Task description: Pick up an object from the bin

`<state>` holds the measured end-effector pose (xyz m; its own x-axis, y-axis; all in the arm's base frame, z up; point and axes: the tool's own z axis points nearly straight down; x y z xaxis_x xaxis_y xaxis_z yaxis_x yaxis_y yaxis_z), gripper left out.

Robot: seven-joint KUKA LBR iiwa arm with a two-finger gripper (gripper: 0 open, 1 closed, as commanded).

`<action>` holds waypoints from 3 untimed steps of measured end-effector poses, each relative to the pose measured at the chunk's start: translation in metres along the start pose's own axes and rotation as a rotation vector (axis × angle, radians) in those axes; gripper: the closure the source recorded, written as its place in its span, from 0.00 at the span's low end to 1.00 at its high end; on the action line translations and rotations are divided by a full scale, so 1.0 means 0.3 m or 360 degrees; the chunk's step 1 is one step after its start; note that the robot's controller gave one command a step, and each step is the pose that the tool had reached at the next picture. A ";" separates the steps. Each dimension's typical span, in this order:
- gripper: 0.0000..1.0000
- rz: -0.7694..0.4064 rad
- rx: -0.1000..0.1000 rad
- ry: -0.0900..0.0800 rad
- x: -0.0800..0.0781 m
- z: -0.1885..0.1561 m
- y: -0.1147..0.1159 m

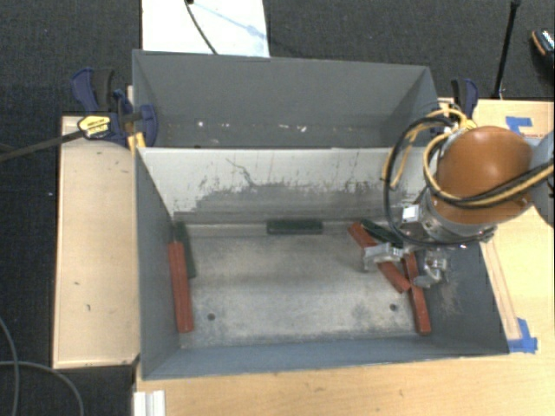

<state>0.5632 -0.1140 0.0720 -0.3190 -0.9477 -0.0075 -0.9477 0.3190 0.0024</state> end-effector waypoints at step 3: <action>1.00 -0.0148 0.0017 0.0010 0.035 -0.435 -0.033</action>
Offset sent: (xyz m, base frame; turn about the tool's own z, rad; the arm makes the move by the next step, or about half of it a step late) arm 0.0289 -0.0003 -0.0020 -0.1963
